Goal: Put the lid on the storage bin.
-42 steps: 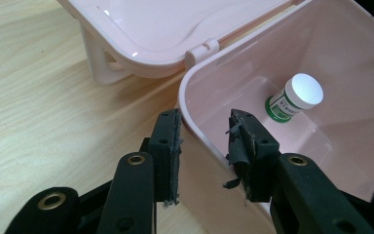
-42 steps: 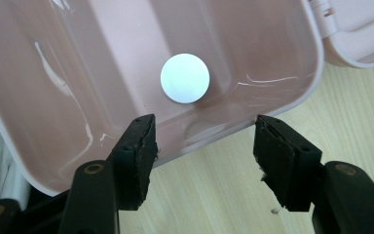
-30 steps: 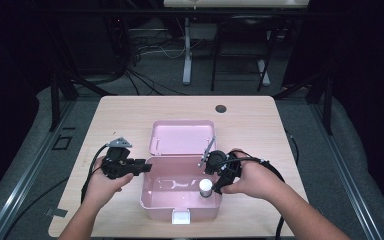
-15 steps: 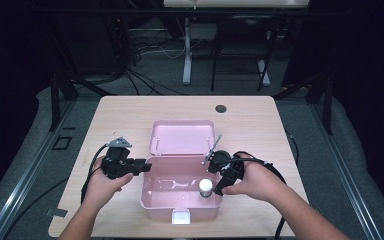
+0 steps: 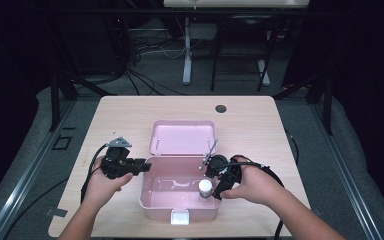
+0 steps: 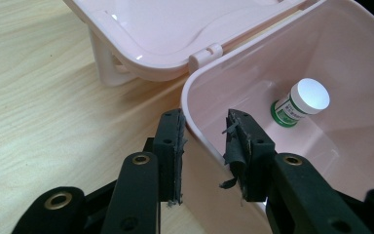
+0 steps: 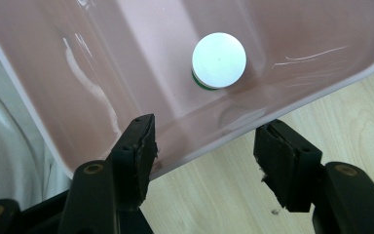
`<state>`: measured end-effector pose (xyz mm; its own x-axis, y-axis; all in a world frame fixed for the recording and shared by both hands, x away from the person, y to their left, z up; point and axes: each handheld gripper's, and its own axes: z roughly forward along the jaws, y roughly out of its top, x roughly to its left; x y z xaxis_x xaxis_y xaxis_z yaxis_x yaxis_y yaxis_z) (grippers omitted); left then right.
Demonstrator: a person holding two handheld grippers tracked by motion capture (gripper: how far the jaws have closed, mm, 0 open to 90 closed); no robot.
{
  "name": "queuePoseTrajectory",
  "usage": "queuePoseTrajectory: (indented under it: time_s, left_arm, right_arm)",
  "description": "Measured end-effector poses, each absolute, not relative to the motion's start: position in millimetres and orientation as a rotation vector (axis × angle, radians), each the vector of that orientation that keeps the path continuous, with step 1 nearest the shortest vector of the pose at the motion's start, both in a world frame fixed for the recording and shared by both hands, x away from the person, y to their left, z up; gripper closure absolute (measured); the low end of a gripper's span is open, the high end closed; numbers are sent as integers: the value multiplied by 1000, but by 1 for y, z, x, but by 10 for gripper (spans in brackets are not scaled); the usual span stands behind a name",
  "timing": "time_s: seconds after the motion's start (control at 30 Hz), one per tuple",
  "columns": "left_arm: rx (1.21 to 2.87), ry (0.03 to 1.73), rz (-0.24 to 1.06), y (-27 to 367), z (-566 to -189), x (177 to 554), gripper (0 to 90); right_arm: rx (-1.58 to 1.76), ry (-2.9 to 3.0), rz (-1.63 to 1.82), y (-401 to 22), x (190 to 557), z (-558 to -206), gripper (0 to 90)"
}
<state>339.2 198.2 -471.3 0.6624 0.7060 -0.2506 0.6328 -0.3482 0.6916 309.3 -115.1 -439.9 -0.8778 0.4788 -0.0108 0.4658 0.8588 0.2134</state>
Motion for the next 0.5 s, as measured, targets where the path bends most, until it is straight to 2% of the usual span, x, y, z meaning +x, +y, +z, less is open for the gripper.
queuePoseTrajectory:
  time_s: [0.27,0.5]
  left_arm:
    - [2075,1036,120,199,-471,339,670]
    - [2052,1058,144,201,-468,339,585]
  right_arm:
    - [764,2967,325,-114,309,-439,400]
    - [771,2936,376,-118,311,-427,401]
